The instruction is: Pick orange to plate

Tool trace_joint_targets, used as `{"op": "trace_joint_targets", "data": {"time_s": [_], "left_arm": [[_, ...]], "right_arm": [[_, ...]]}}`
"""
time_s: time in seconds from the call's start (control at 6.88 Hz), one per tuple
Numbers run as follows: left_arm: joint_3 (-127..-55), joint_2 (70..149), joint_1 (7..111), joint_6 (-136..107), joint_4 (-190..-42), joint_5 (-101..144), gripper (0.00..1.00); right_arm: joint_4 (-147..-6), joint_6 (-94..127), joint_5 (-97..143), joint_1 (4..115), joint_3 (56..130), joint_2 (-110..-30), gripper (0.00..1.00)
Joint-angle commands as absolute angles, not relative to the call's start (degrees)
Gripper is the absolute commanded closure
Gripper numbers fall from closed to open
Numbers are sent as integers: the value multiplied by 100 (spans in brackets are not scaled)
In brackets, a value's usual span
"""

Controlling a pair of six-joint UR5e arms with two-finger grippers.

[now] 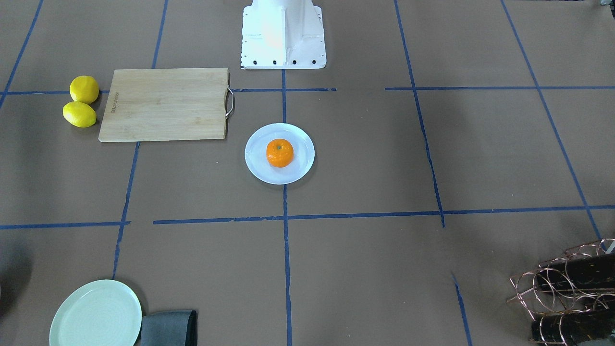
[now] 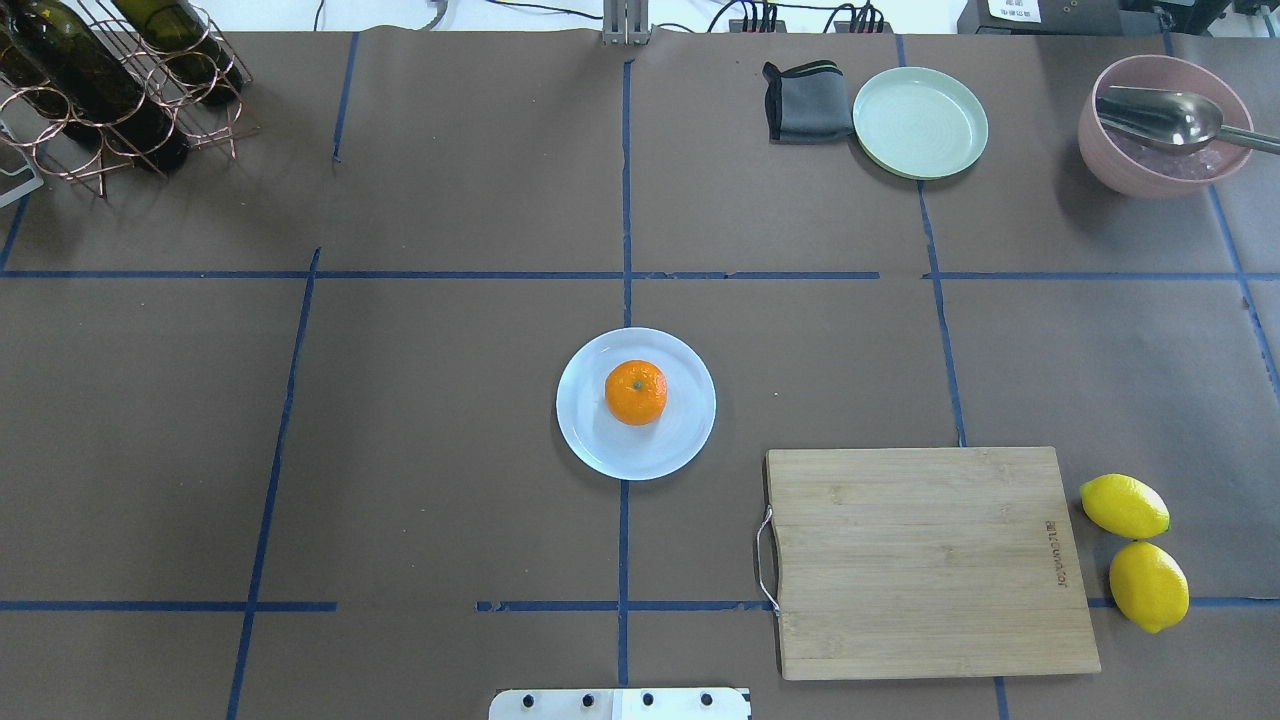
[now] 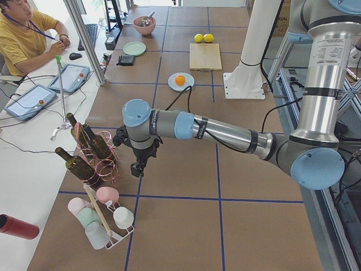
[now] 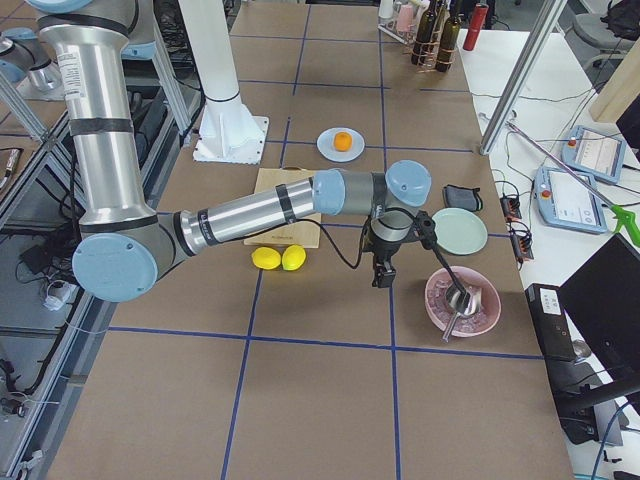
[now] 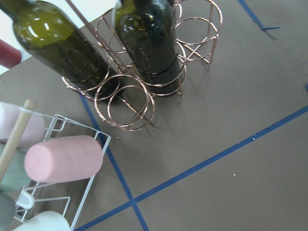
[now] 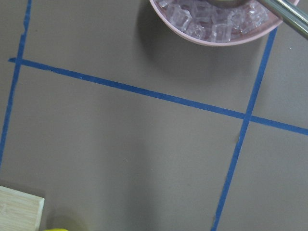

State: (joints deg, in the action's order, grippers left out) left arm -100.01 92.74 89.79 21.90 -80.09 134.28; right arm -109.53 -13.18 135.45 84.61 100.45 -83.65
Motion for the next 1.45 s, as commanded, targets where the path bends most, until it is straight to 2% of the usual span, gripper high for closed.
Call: {"op": "trace_joint_targets", "data": {"time_s": [0.0, 0.29, 0.73, 1.16, 1.31], "left_arm": [[-9758, 9288, 8948, 2215, -8671, 13325, 0], [-9397, 9220, 8965, 2233, -8701, 13281, 0], [-9395, 9061, 9044, 1806, -8440, 13455, 0], [-9352, 9218, 9229, 1723, -7669, 13900, 0], [-9386, 9220, 9237, 1044, -7638, 13939, 0]], "right_arm": [[-10951, -1573, 13544, 8490, 9993, -8507, 0], [-10942, -1582, 13518, 8490, 9924, -8630, 0], [-10092, -1450, 13518, 8481, 9512, -8807, 0], [-9906, -880, 13509, 8482, 9536, -8736, 0], [-9905, -862, 13500, 8481, 9527, -8702, 0]]}}
